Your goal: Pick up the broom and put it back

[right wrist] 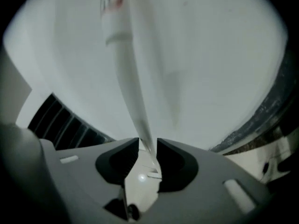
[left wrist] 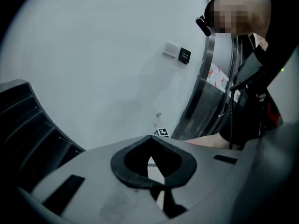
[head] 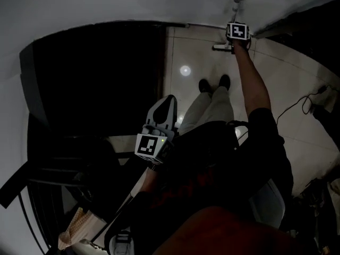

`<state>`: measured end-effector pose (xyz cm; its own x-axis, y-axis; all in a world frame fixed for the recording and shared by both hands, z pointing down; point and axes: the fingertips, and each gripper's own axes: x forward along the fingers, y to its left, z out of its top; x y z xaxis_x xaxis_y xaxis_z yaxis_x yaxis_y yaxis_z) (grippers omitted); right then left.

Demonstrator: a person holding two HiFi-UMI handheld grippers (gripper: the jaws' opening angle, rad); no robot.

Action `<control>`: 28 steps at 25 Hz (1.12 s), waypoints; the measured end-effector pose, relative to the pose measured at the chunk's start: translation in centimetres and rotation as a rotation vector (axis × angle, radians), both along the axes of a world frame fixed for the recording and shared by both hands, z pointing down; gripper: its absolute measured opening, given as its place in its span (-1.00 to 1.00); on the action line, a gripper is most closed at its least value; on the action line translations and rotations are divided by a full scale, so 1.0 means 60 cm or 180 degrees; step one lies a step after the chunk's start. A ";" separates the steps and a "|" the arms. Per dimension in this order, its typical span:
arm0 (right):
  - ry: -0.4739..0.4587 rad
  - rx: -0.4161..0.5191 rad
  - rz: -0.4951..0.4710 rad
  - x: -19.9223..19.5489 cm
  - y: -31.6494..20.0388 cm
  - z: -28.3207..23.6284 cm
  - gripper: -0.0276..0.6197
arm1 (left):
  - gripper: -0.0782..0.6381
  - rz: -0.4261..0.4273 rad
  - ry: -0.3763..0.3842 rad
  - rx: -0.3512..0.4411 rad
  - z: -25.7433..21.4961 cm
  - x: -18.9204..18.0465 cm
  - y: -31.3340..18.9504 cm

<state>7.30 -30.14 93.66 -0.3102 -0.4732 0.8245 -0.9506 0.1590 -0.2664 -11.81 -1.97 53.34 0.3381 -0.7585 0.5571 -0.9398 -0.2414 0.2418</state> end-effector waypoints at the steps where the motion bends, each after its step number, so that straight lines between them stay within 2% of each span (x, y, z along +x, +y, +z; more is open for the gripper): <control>1: -0.0157 0.0022 0.0169 0.008 -0.003 -0.017 -0.46 | -0.77 0.0048 0.0021 0.0010 0.004 0.004 -0.002; 2: -0.0310 0.0097 0.0291 0.016 -0.001 -0.038 -0.37 | -0.77 0.0100 0.0042 0.0022 0.006 0.009 -0.002; 4: -0.0508 0.0332 0.0388 0.028 0.022 -0.091 -0.33 | -0.77 0.0216 0.0080 0.0021 0.005 0.021 -0.004; 6: -0.0575 0.0623 0.0377 0.042 0.067 -0.151 -0.44 | -0.77 0.0335 0.0138 0.0069 -0.002 0.038 -0.003; 9: -0.0705 0.1047 0.0403 0.056 0.177 -0.243 -0.71 | -0.77 0.0475 0.0245 0.0213 -0.016 0.063 0.018; 11: -0.1008 0.1251 0.0503 0.051 0.264 -0.316 -0.91 | -0.77 0.0531 0.0300 0.0306 -0.020 0.070 0.046; 14: -0.1642 0.1496 0.0618 0.015 0.395 -0.431 -0.91 | -0.77 0.0629 0.0380 0.0483 -0.033 0.060 0.106; 16: -0.1768 0.1714 0.0551 -0.023 0.481 -0.509 -0.91 | -0.77 0.0667 0.0366 0.0625 -0.056 0.036 0.158; 19: -0.1523 0.2089 0.0331 -0.074 0.592 -0.628 -0.91 | -0.77 0.0680 0.0260 0.0976 -0.105 -0.003 0.226; 22: -0.1082 0.2492 0.0055 -0.097 0.685 -0.732 -0.91 | -0.77 0.0611 0.0387 0.1229 -0.141 -0.017 0.278; 26: -0.0758 0.2749 -0.0185 -0.140 0.832 -0.828 -0.91 | -0.77 0.0589 0.0549 0.1258 -0.169 -0.027 0.378; 28: -0.0671 0.2840 -0.0161 -0.143 0.877 -0.866 -0.91 | -0.77 0.0609 0.0590 0.1251 -0.190 -0.021 0.410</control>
<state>-1.28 22.47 41.71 -0.4504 -0.8889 0.0838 -0.8826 0.4292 -0.1920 -13.09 22.61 41.95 0.5589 -0.8142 0.1573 -0.8192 -0.5127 0.2568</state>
